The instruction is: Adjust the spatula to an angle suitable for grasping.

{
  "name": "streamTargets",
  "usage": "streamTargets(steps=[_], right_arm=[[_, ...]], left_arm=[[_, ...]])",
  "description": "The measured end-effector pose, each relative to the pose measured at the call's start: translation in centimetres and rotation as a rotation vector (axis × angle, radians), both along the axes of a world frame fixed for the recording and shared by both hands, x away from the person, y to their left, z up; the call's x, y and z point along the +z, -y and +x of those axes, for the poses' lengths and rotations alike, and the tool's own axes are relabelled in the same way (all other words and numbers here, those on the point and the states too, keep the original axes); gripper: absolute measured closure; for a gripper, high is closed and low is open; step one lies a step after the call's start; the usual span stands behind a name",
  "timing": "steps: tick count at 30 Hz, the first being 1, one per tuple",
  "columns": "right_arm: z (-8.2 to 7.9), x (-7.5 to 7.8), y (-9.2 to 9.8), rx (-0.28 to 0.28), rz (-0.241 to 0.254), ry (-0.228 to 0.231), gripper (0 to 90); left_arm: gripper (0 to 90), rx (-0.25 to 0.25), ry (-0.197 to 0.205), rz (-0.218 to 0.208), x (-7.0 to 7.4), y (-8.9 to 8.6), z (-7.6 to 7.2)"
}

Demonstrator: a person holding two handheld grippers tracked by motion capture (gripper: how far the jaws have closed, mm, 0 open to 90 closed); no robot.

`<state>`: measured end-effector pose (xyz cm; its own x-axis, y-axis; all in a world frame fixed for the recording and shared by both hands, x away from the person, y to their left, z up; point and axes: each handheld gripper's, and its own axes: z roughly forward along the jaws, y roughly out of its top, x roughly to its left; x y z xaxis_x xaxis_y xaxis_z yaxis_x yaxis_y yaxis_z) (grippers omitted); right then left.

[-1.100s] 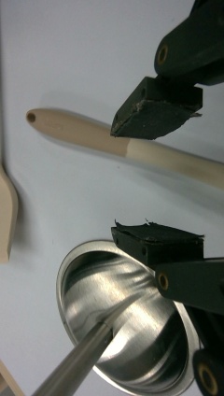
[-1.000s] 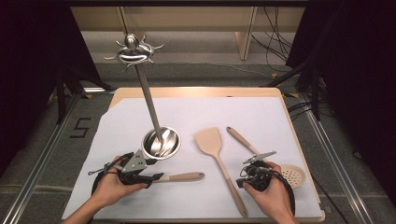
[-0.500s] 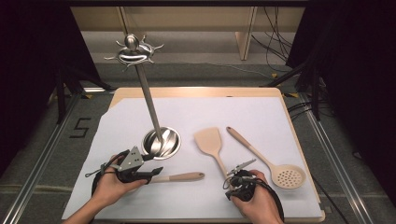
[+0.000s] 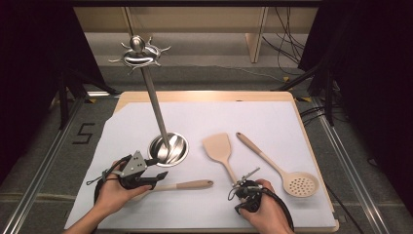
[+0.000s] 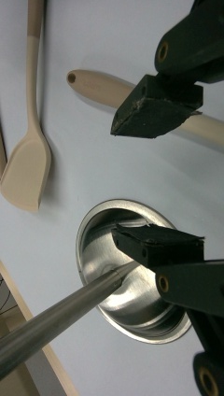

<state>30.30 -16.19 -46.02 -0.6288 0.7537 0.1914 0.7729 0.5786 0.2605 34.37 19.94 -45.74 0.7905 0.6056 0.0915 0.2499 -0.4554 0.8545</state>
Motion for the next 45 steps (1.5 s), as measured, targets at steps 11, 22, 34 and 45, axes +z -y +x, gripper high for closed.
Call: streamTargets(steps=[11, 22, 34, 45], right_arm=[[1.4, 0.3, 2.4, -0.092, -0.098, 0.045, 90.0], [4.6, 0.5, 5.3, -0.267, -0.1, 0.059, 90.0], [7.1, 0.5, 6.6, -0.412, -0.03, 0.048, 90.0], [6.9, 3.4, 5.8, -0.02, -0.128, 0.195, 50.8]], left_arm=[[43.3, 0.004, 0.017, -0.001, 0.1, -0.3, 0.1], [43.2, 0.0, 0.007, -0.001, 0.1, 0.2, -0.2], [42.7, -0.017, 0.018, 0.041, 0.1, 0.0, 0.0], [42.4, -0.013, 0.014, 0.014, 0.1, 0.2, -0.1]])
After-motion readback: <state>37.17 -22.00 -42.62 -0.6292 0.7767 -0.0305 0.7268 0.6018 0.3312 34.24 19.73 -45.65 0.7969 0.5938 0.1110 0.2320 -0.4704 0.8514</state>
